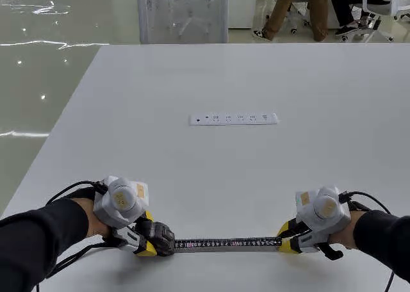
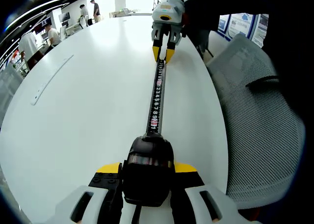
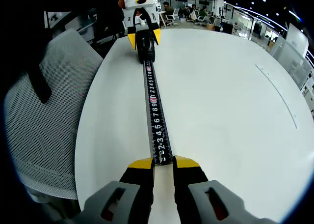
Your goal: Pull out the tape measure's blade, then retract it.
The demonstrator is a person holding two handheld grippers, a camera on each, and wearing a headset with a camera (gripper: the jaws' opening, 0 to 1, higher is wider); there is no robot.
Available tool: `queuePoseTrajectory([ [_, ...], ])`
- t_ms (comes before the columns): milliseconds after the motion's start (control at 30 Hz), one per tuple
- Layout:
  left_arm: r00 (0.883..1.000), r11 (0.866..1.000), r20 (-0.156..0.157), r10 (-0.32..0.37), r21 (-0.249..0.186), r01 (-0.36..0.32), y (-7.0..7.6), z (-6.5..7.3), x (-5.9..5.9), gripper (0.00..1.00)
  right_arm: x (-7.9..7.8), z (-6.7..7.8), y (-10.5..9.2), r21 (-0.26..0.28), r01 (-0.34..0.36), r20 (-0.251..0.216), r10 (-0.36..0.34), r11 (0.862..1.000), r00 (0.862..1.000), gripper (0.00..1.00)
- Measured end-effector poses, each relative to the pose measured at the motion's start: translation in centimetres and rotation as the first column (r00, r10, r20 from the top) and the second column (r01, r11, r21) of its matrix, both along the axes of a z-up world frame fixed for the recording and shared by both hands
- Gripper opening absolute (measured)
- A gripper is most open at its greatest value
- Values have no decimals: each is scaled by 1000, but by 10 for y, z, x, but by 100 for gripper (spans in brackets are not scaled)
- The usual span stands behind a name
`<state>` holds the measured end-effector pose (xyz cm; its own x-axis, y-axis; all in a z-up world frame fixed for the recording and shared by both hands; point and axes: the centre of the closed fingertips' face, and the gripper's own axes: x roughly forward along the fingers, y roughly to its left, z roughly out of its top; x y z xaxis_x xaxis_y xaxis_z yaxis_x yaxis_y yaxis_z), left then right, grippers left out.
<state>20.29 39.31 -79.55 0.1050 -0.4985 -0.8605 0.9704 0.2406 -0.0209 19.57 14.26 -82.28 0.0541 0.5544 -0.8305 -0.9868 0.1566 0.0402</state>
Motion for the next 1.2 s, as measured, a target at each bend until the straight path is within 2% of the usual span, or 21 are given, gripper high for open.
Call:
queuePoseTrajectory([
  [300,1000,1000,-1,2,-3,-2,0,0,0,33,0,0,0,-15,-12,3,13,1000,1000,11],
  [367,1000,1000,-10,28,-12,-28,0,0,1,34,0,0,1,-13,-8,-3,8,1000,1000,11],
  [500,1000,1000,5,18,-18,-17,-1,2,1,34,-1,0,1,-21,-17,-7,17,1000,1000,12],
  [533,999,998,1,43,-38,-43,-1,3,2,34,-1,0,2,-29,-23,-3,23,999,1000,12],
  [633,999,997,17,51,-56,-50,-1,4,3,35,-2,-1,2,-42,-38,21,39,998,999,13],
  [733,997,995,18,81,-55,-80,2,4,5,36,0,0,2,-44,-8,19,9,999,1000,13],
  [767,995,994,26,93,-56,-91,3,5,6,38,0,0,2,-48,-9,28,10,999,1000,15],
  [800,992,992,45,116,-50,-113,6,5,11,43,6,0,1,-49,17,57,-14,999,998,17],
  [833,990,991,52,129,-52,-126,8,5,14,47,8,1,2,-34,41,64,-39,999,997,21],
  [900,985,985,58,164,-68,-160,12,8,18,54,7,1,2,-27,54,57,-52,998,997,28],
  [1000,978,979,62,197,-74,-192,19,9,20,62,5,3,2,-21,54,72,-53,998,996,31],
  [1033,972,972,69,223,-89,-217,20,10,22,66,5,5,2,-13,58,81,-56,998,995,32],
  [1067,965,966,95,245,-113,-234,21,13,27,72,7,7,2,-5,63,95,-62,998,994,34],
  [1100,955,957,126,270,-141,-252,22,17,33,83,9,10,2,3,68,115,-68,998,991,35],
  [1133,932,935,150,331,-188,-302,24,22,40,94,12,14,1,10,90,130,-91,996,987,36],
  [1167,917,920,141,373,-185,-346,30,24,42,98,13,16,0,19,109,130,-111,994,985,39],
  [1200,895,889,109,432,-218,-402,32,27,44,99,15,20,0,44,143,131,-147,989,980,42],
])
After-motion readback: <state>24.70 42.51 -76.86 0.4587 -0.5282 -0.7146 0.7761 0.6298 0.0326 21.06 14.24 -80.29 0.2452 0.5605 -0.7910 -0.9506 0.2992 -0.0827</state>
